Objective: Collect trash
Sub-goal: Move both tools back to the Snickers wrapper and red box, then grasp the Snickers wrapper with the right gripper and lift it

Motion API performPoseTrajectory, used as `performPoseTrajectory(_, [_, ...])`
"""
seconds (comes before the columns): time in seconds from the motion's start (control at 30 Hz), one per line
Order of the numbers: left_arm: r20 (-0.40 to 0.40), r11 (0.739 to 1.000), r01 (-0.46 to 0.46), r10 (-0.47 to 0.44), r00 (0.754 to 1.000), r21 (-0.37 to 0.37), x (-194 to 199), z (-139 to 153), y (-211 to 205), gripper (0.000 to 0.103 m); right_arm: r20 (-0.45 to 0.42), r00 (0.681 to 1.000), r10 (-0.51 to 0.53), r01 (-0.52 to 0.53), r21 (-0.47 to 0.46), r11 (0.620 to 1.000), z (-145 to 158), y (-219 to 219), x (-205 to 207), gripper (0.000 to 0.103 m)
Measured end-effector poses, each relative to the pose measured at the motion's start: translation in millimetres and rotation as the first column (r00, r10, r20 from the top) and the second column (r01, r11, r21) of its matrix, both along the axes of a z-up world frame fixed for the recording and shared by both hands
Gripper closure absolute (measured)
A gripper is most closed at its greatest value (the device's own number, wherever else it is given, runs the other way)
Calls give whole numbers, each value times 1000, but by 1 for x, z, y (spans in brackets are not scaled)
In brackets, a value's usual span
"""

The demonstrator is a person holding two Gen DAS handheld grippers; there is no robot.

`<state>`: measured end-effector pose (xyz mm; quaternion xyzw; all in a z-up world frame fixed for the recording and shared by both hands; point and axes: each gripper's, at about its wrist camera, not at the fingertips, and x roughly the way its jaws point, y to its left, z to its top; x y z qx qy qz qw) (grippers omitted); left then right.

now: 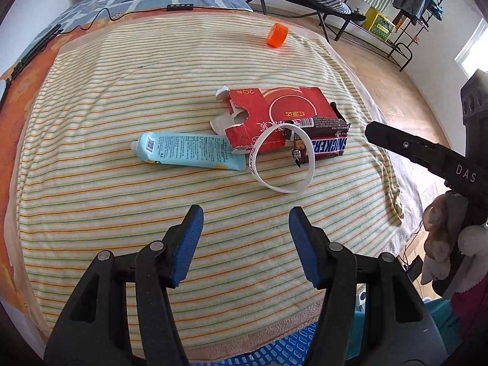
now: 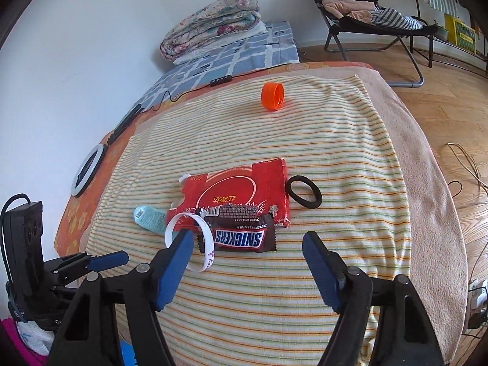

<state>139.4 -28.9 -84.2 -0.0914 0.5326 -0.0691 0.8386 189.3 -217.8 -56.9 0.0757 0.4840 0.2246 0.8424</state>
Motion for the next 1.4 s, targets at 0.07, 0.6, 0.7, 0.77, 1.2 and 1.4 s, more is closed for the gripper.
performPoseTrajectory(0.07, [-12, 1000, -5, 5, 1000, -4, 8, -5, -1, 43, -34, 999, -12, 12, 17, 1000, -7, 0, 10, 33])
performPoseTrajectory(0.6, [-37, 1000, -27, 27, 999, 8, 42, -26, -1, 51, -202, 978, -45, 64, 89, 994, -46, 6, 38, 43])
performPoseTrajectory(0.7, [-29, 999, -20, 21, 999, 25, 43, -26, -3, 55, -220, 975, -43, 65, 94, 993, -50, 8, 38, 49])
performPoseTrajectory(0.77, [-28, 999, -17, 18, 999, 27, 44, -27, -3, 57, -224, 974, -44, 66, 90, 994, -52, 9, 38, 50])
performPoseTrajectory(1.2, [-17, 1000, -7, 7, 1000, 28, 44, -28, -3, 95, -217, 976, -8, 30, 98, 995, -47, 21, 28, 84])
performPoseTrajectory(1.4, [-10, 999, -6, 6, 1000, 33, 38, -27, 1, 97, -136, 991, 13, -4, 71, 997, -30, 28, 23, 86])
